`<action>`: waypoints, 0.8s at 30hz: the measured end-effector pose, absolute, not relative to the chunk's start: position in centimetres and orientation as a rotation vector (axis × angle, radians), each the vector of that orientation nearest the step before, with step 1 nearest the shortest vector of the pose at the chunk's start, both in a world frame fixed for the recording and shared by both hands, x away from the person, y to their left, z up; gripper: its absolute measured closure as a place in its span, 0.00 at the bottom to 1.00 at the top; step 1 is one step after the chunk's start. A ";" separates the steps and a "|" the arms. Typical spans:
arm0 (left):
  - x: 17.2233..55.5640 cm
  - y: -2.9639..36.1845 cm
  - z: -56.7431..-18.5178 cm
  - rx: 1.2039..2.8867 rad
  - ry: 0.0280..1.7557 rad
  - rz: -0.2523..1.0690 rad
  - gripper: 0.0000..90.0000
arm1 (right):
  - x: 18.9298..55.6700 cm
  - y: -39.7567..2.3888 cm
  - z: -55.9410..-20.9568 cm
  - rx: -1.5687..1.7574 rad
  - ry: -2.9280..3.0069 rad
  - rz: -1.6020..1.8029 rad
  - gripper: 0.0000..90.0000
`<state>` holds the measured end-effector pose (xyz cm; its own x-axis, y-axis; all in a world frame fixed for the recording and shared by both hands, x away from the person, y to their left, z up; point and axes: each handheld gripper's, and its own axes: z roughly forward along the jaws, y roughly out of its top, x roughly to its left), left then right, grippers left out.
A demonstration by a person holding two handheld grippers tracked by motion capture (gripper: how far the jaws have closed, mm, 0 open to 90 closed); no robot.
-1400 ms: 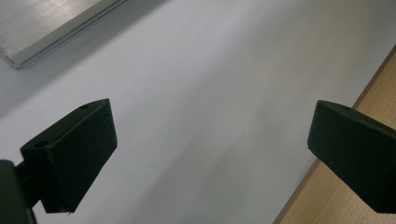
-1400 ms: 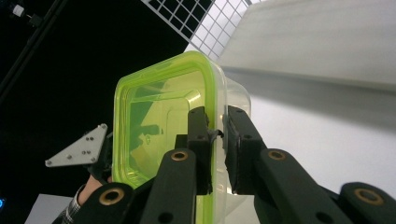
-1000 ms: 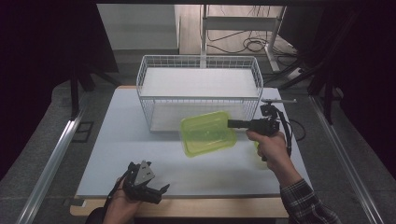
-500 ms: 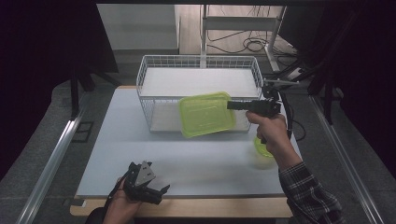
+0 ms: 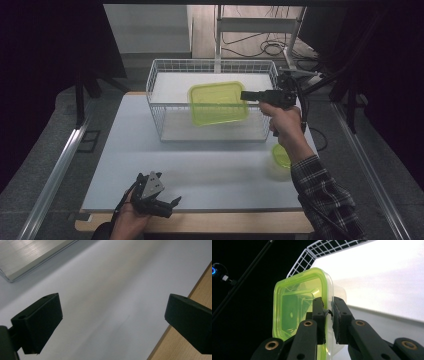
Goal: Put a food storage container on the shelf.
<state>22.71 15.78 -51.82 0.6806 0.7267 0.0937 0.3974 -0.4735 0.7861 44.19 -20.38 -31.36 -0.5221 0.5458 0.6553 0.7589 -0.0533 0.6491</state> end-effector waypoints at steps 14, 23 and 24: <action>22.7 15.9 -51.8 2.109 0.861 0.544 0.02 | 46.9 -19.4 -30.6 -1.526 -1.987 -1.643 0.90; 22.7 16.0 -51.8 2.105 0.857 0.541 0.02 | 48.8 -19.0 -30.4 -1.612 -1.964 -1.666 0.90; 22.7 16.0 -51.8 2.101 0.857 0.540 0.02 | 49.0 -18.9 -30.4 -1.620 -1.963 -1.666 0.90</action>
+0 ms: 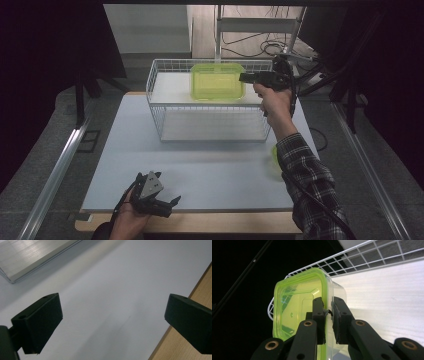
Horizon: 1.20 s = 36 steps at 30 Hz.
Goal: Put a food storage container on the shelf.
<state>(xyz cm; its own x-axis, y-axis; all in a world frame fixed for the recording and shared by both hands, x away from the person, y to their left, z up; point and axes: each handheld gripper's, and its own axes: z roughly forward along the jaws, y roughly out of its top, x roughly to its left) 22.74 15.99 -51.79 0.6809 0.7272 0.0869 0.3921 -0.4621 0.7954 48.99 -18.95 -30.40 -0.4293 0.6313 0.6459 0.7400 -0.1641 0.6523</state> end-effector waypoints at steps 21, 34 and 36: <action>22.7 15.9 -51.9 2.122 0.847 0.545 0.02 | 50.0 -17.5 -30.6 -1.747 -2.193 -1.611 0.83; 22.7 15.8 -52.0 2.133 0.843 0.535 0.02 | 50.6 -16.9 -30.9 -1.750 -2.314 -1.586 0.78; 22.7 15.8 -52.0 2.136 0.840 0.535 0.02 | 50.8 -16.8 -31.0 -1.747 -2.332 -1.580 0.75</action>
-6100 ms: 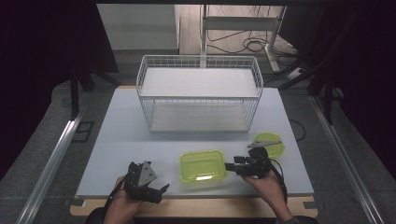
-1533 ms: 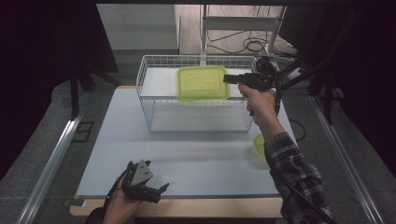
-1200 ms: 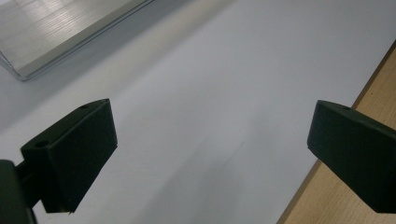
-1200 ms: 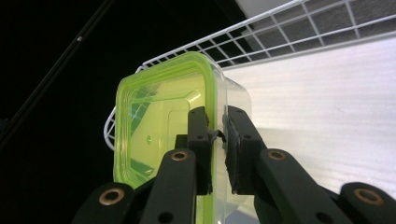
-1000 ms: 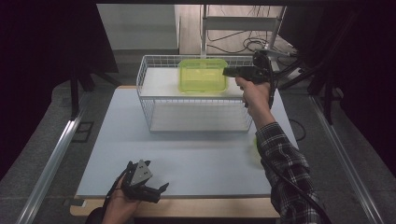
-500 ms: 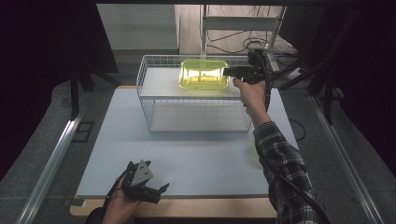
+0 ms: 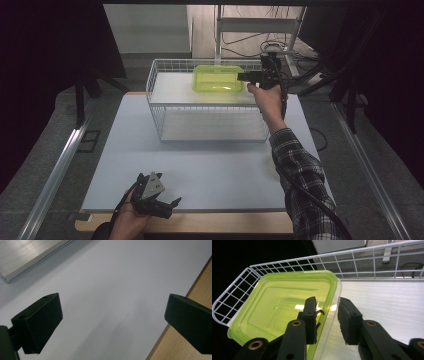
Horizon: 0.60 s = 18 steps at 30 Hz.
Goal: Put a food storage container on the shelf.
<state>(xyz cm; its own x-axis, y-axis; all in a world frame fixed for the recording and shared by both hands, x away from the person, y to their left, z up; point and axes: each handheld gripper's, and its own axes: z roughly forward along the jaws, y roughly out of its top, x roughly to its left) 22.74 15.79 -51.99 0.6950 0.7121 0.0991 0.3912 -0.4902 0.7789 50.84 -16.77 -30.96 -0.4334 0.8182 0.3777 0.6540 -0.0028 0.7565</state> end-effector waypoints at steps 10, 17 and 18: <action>22.8 15.7 -52.1 2.146 0.833 0.533 0.02 | 51.2 -16.1 -30.9 1.474 2.121 1.318 0.68; 22.7 15.8 -52.0 2.138 0.841 0.532 0.02 | 50.9 -15.9 -30.7 1.426 2.123 1.311 0.64; 22.7 15.8 -51.9 2.136 0.844 0.530 0.02 | 50.8 -15.9 -30.6 1.417 2.122 1.316 0.63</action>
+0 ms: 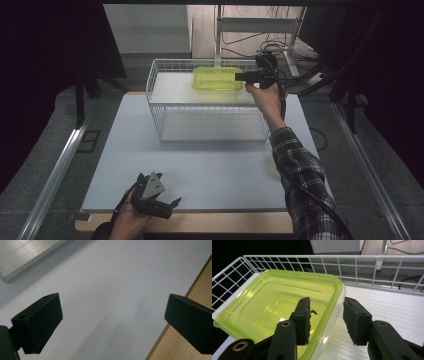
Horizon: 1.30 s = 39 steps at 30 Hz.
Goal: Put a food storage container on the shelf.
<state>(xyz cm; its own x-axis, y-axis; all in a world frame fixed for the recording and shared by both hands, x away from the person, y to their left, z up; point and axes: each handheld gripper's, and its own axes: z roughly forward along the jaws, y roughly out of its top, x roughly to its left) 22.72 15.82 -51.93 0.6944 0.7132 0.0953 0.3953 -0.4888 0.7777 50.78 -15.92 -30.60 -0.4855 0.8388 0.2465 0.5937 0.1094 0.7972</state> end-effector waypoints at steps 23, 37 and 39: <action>22.6 16.3 -51.3 2.037 0.871 0.464 0.04 | 47.0 -16.8 -29.8 1.199 2.190 1.339 0.28; 22.7 16.5 -51.4 2.026 0.878 0.519 0.04 | 44.0 -17.4 -30.3 1.070 2.244 1.343 0.16; 22.7 16.4 -51.5 2.034 0.877 0.528 0.04 | 43.4 -17.5 -30.4 1.048 2.252 1.342 0.14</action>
<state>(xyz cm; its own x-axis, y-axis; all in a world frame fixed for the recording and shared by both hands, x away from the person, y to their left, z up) 22.74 16.43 -51.47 0.6669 0.7435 0.0488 0.3906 -0.4046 0.8269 43.42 -17.49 -30.44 -0.6810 0.7261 0.0946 0.4287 0.2906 0.8554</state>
